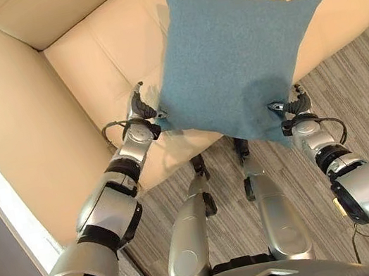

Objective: Pick up all the scattered cushions and arrange them neatly on the sofa.

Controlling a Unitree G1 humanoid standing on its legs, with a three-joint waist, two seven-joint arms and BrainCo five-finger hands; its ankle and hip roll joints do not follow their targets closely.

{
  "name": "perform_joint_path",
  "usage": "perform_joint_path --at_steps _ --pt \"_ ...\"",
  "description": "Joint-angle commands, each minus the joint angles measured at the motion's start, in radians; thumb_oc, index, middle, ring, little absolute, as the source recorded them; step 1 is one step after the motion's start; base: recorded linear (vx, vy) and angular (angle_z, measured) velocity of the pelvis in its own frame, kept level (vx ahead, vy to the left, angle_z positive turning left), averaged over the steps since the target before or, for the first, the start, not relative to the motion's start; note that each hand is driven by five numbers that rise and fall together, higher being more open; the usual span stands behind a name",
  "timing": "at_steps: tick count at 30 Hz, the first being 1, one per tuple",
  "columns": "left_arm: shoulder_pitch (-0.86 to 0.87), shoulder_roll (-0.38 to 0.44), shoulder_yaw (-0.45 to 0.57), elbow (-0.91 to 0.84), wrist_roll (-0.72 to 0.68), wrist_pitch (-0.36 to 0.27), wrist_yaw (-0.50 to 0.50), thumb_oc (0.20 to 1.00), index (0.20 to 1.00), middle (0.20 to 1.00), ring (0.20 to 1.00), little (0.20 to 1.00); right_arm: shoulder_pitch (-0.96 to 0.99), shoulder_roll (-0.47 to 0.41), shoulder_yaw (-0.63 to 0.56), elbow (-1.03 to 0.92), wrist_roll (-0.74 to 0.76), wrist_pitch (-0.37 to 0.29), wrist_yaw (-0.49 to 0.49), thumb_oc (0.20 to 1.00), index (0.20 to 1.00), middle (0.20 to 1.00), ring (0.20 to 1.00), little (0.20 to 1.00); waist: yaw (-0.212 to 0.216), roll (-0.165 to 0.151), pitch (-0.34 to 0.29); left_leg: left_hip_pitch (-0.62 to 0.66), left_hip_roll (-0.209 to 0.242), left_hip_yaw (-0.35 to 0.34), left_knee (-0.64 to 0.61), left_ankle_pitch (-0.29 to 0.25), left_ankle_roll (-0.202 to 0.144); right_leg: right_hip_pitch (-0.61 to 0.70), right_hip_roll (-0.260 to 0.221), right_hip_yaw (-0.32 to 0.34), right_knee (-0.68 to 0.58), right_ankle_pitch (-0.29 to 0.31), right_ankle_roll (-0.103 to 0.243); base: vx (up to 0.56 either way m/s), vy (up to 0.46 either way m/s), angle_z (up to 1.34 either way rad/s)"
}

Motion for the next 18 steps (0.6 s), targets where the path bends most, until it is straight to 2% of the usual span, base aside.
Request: perform_joint_path --at_steps 1,5,13,18 --pt "0.075 -0.007 0.034 -0.053 -0.088 -0.055 0.0 1.0 1.0 1.0 1.0 1.0 0.041 0.004 0.005 -0.027 0.035 -0.044 -0.035 1.0 1.0 1.0 1.0 1.0 0.016 -0.049 -0.117 -0.061 -0.031 -0.118 0.145 -0.141 -0.042 -0.005 -0.065 -0.04 -0.037 0.051 0.111 0.04 -0.015 0.15" --pt "0.053 -0.063 0.032 -0.095 -0.204 -0.077 -0.038 1.0 1.0 1.0 1.0 1.0 0.018 0.009 0.011 -0.031 0.063 -0.041 -0.024 1.0 1.0 1.0 1.0 1.0 0.015 -0.042 -0.126 -0.071 -0.038 -0.137 0.119 -0.127 -0.049 -0.012 -0.067 -0.053 -0.051 0.05 0.114 0.04 -0.031 0.06" --pt "0.037 -0.136 0.026 -0.036 -0.263 -0.049 -0.077 1.0 1.0 1.0 1.0 1.0 -0.038 0.051 0.028 -0.075 0.105 -0.059 -0.031 1.0 1.0 1.0 1.0 1.0 0.01 -0.023 -0.113 -0.063 -0.044 -0.135 0.094 -0.116 -0.051 -0.019 -0.066 -0.053 -0.051 0.049 0.112 0.01 -0.008 0.03" --pt "0.07 -0.182 0.04 -0.049 -0.328 -0.056 -0.1 1.0 1.0 1.0 1.0 1.0 -0.019 0.071 0.041 -0.102 0.102 -0.063 -0.025 1.0 1.0 1.0 1.0 1.0 0.005 -0.018 -0.106 -0.073 -0.045 -0.135 0.098 -0.115 -0.051 -0.028 -0.067 -0.052 -0.054 0.054 0.109 -0.01 0.005 -0.02"
